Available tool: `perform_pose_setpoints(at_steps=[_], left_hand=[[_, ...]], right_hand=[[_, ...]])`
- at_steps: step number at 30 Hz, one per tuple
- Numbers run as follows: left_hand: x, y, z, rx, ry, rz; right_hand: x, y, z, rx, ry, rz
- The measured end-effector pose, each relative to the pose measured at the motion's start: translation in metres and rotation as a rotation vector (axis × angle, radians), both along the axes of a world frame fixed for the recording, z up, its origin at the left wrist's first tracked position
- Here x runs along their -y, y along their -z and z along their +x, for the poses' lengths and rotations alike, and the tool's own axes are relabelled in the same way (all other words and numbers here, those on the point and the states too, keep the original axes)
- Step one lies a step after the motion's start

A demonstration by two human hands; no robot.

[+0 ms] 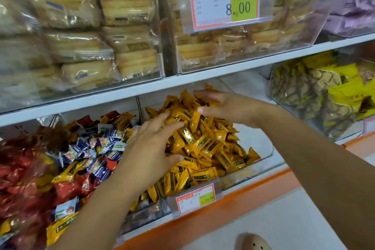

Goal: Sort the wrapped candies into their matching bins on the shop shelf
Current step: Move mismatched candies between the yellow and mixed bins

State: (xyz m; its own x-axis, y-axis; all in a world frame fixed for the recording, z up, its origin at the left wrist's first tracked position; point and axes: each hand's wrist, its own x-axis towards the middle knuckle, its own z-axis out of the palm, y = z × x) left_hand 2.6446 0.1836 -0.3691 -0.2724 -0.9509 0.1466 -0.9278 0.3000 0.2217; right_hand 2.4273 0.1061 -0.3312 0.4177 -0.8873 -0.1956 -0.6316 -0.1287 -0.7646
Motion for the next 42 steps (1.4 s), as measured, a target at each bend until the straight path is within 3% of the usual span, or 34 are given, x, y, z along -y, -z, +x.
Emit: perform_pose_setpoints(at_steps=[3,4,7,11,13,16,21,31,35,42], left_hand=[[0.001,-0.003,-0.006,0.168,0.105,0.1],[0.003,-0.002,-0.012,0.226,0.141,0.138],[0.017,0.004,-0.033,0.359,0.225,0.299],[0.037,0.006,-0.049,0.501,0.206,0.49],[0.046,0.005,-0.051,0.531,0.183,0.512],[0.057,0.004,-0.05,0.551,0.167,0.44],[0.065,0.011,-0.042,0.484,0.224,0.308],[0.095,-0.006,-0.026,-0.041,0.206,0.228],[0.102,-0.022,-0.018,-0.069,0.189,0.115],[0.102,-0.022,-0.001,0.054,0.12,0.117]], right_hand=[[-0.003,-0.01,-0.02,-0.512,-0.057,0.09],[-0.005,-0.004,-0.022,-0.603,-0.068,0.172],[-0.013,0.024,-0.012,-0.638,-0.093,0.337],[-0.01,0.053,0.004,-0.735,-0.119,0.211],[-0.007,0.063,0.0,-0.665,-0.06,0.162],[-0.004,0.075,-0.013,-0.391,0.077,0.174],[-0.006,0.082,-0.01,-0.18,0.104,0.282],[0.003,0.056,-0.015,0.414,0.29,0.388],[0.018,0.031,-0.01,0.421,0.287,0.372],[0.033,0.011,0.01,0.386,0.223,0.348]])
